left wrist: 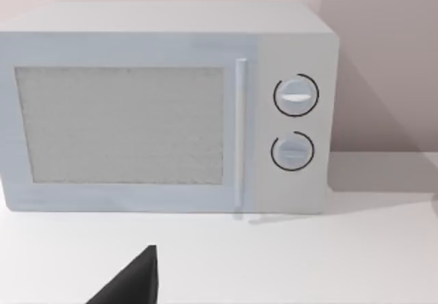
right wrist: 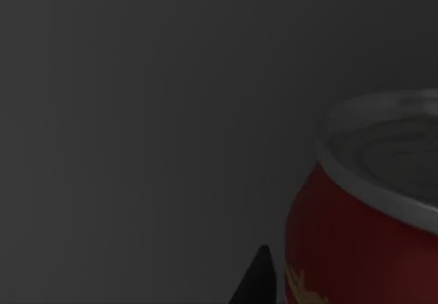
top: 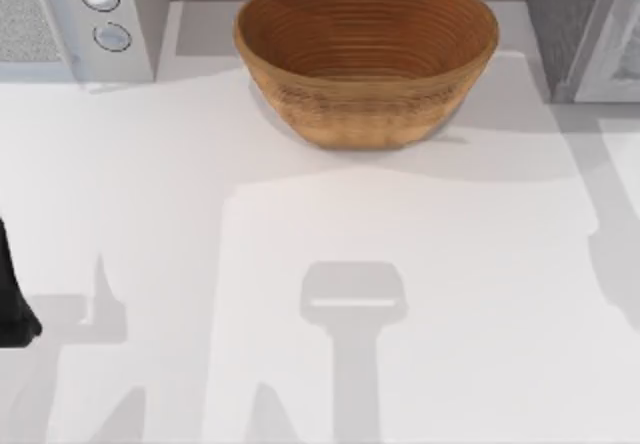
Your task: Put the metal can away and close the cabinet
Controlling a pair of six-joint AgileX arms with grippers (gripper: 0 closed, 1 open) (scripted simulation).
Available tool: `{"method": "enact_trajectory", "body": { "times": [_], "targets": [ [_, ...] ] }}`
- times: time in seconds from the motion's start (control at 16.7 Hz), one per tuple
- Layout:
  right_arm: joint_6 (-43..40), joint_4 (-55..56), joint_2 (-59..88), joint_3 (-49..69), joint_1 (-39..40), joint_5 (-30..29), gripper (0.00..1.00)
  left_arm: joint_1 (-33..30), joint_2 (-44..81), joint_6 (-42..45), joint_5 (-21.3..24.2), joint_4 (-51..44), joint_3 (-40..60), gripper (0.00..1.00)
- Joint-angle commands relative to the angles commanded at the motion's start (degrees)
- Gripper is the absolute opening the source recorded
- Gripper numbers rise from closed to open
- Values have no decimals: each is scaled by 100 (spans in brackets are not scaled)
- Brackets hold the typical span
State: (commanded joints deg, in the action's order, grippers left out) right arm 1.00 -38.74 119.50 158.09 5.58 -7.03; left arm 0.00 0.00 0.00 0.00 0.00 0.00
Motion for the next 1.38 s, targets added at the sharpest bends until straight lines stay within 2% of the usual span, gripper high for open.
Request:
{"method": "enact_trajectory", "body": {
  "times": [0.78, 1.38],
  "targets": [
    [0, 0, 0, 0, 0, 0, 98, 0, 0, 0, 0, 0, 0, 100],
    [0, 0, -1, -1, 12, 0, 100, 0, 0, 0, 0, 0, 0, 100]
  ]
}}
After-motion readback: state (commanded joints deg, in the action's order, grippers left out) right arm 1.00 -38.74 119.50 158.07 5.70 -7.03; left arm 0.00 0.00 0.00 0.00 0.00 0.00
